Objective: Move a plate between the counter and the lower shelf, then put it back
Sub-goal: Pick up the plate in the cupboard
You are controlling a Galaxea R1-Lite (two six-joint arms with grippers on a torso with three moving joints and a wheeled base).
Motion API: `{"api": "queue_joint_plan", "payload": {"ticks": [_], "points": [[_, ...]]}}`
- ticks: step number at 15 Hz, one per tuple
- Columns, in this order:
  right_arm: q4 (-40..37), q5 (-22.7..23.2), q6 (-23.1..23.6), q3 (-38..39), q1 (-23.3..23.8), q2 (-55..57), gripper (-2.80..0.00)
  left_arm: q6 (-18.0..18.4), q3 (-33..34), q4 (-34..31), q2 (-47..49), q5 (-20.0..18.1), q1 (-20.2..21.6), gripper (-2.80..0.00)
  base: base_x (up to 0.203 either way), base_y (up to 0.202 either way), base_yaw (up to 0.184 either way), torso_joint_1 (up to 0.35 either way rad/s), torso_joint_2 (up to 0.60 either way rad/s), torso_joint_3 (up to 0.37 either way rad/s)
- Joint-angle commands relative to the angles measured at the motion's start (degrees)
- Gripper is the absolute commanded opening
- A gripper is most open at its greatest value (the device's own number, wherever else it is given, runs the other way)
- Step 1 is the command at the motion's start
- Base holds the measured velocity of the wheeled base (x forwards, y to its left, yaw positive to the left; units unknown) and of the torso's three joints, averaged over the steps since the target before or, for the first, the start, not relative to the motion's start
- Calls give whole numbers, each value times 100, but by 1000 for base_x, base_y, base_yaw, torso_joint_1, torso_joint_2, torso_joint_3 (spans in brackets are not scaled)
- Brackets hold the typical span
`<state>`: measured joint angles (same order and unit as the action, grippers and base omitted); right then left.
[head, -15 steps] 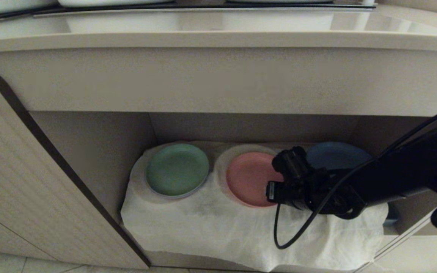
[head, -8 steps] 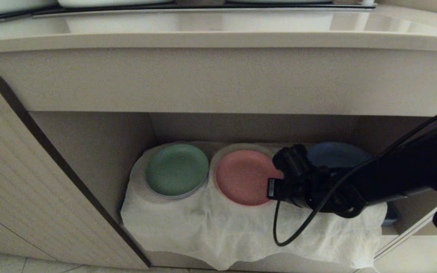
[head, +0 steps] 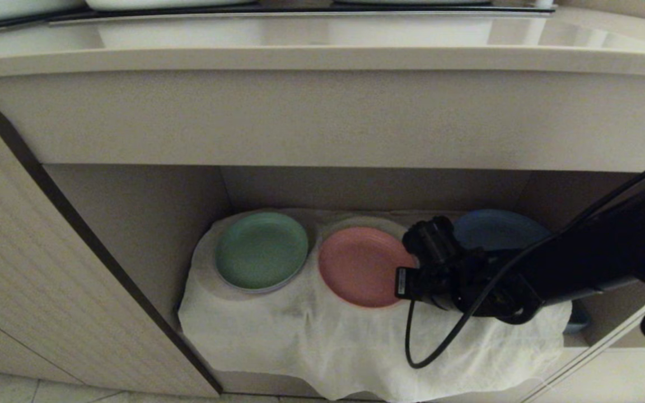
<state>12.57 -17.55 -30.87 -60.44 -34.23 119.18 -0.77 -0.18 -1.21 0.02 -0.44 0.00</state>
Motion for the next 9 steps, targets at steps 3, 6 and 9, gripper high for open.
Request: {"api": "queue_joint_plan", "payload": {"ticks": [3, 6, 9], "points": [[-308, -11, -16, -4, 4, -186, -280, -2, 1, -2, -2, 0, 0, -280, 0, 0, 0, 0, 0, 0], [-369, -11, -7, 0, 4, -311, -280, -2, 1, -2, -2, 0, 0, -280, 0, 0, 0, 0, 0, 0], [-379, -11, -7, 39, 4, -401, -280, -2, 1, -2, -2, 0, 0, -280, 0, 0, 0, 0, 0, 0]]}}
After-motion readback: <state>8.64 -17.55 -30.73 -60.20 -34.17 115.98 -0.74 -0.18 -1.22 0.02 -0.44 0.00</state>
